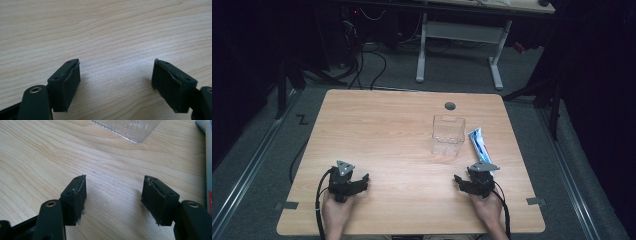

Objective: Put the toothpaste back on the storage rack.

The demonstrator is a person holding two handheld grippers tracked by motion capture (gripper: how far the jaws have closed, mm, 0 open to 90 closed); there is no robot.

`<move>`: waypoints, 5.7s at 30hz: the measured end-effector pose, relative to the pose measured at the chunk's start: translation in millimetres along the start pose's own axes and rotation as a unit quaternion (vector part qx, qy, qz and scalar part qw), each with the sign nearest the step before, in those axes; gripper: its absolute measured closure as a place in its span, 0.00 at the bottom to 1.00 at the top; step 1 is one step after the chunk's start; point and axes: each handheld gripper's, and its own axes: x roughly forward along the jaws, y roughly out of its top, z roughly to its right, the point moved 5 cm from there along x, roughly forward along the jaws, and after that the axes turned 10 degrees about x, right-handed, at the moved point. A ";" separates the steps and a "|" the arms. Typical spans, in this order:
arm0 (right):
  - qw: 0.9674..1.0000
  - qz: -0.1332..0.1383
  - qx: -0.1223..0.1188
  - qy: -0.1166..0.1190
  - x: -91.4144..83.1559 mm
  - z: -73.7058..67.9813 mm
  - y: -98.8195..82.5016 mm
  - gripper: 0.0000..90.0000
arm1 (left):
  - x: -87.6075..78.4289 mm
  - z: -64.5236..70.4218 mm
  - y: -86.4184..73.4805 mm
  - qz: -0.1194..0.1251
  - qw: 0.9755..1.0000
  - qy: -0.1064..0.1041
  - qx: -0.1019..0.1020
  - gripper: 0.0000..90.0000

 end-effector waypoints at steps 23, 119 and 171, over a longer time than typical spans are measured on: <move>1.000 0.000 0.005 -0.001 -0.8 -0.7 -0.6 0.41 | 0.3 0.0 0.5 0.001 1.000 -0.001 0.001 0.26; 0.990 -0.020 0.110 -0.080 -42.1 100.4 72.5 0.49 | 0.2 1.5 0.5 0.001 1.000 -0.007 0.007 0.25; 0.976 -0.166 0.058 -0.131 45.3 97.3 103.6 0.65 | 0.1 1.8 0.4 0.000 1.000 -0.009 0.008 0.25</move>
